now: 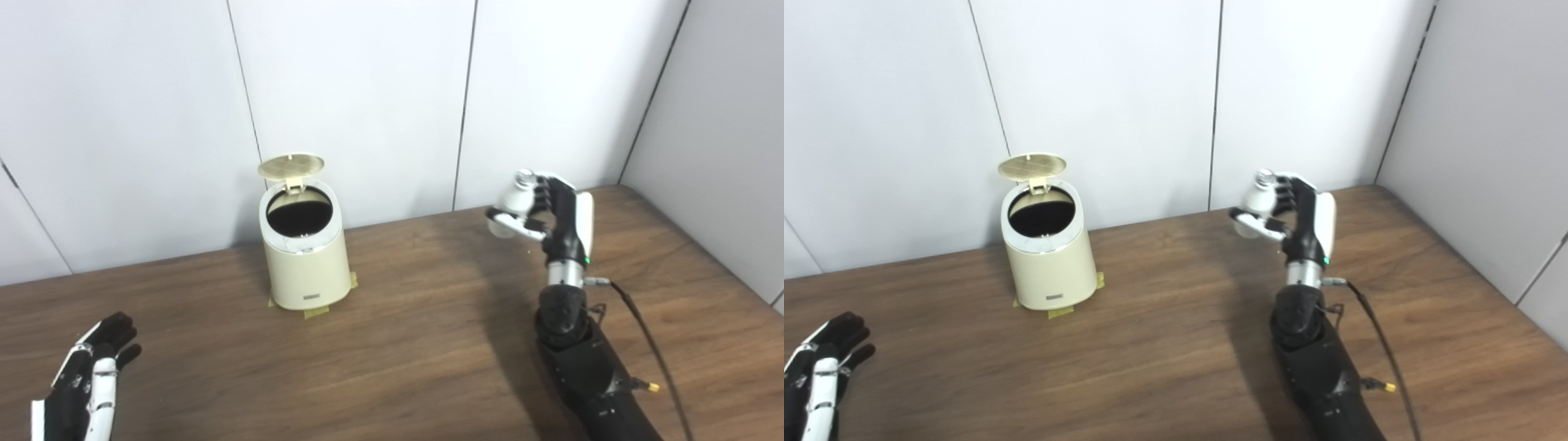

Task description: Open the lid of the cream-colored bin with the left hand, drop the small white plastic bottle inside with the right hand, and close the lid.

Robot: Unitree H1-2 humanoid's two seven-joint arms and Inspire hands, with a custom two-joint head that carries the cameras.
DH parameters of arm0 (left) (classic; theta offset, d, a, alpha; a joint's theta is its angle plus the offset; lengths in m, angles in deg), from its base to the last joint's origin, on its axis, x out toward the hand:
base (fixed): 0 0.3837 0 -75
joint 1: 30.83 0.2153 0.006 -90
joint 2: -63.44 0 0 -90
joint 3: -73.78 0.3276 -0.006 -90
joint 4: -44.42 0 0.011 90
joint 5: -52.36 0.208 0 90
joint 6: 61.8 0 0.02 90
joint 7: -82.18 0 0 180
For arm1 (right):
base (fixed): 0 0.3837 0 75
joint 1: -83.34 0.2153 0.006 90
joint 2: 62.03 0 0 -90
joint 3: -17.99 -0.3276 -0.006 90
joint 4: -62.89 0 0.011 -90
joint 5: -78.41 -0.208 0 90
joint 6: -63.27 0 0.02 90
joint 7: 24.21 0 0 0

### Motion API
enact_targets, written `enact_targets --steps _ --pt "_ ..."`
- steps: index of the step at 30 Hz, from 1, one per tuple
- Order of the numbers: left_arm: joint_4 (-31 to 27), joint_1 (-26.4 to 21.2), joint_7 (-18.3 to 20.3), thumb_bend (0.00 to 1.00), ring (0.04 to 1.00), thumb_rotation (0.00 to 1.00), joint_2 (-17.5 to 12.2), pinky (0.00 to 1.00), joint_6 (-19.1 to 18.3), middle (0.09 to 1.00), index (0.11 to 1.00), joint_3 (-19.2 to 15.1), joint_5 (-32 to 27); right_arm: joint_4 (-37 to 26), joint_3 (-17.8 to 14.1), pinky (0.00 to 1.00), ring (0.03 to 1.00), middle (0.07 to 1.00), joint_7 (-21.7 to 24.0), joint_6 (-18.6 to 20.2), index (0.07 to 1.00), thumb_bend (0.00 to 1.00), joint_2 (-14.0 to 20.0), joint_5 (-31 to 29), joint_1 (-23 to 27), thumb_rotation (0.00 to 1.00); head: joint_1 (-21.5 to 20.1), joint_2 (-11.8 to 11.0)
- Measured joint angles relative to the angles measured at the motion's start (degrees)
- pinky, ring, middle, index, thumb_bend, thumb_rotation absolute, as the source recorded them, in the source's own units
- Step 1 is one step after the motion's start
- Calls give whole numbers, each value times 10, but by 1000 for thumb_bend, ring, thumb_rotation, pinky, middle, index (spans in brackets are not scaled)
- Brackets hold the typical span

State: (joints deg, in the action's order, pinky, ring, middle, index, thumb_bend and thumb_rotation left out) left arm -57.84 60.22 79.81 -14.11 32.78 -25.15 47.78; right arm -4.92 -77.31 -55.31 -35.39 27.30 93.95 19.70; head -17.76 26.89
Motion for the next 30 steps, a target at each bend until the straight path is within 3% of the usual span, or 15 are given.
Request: enact_targets --steps 6,9,13,27,30 --pt "-5 -2 -1 225 818 549 4 792 -3 795 772 1 1 -53 15 373 412 454 38 1 527 521 -12 16 -2 0 5 -2" --pt "-7 -3 -2 227 824 566 4 831 -8 799 774 4 5 -70 18 366 410 458 61 0 523 522 -16 13 -3 0 11 -3" --pt "-7 -2 -2 225 809 573 6 813 -12 796 774 9 8 -102 19 367 414 463 81 2 516 523 -28 13 -2 0 30 -5" --pt "-7 -2 -15 190 798 434 23 791 -11 787 776 28 46 -137 32 356 424 489 137 12 529 515 -54 9 13 0 91 -12" --pt "-5 -2 -17 206 804 467 27 803 -10 792 781 33 49 -141 42 365 434 485 149 13 523 516 -64 10 21 0 98 -15"
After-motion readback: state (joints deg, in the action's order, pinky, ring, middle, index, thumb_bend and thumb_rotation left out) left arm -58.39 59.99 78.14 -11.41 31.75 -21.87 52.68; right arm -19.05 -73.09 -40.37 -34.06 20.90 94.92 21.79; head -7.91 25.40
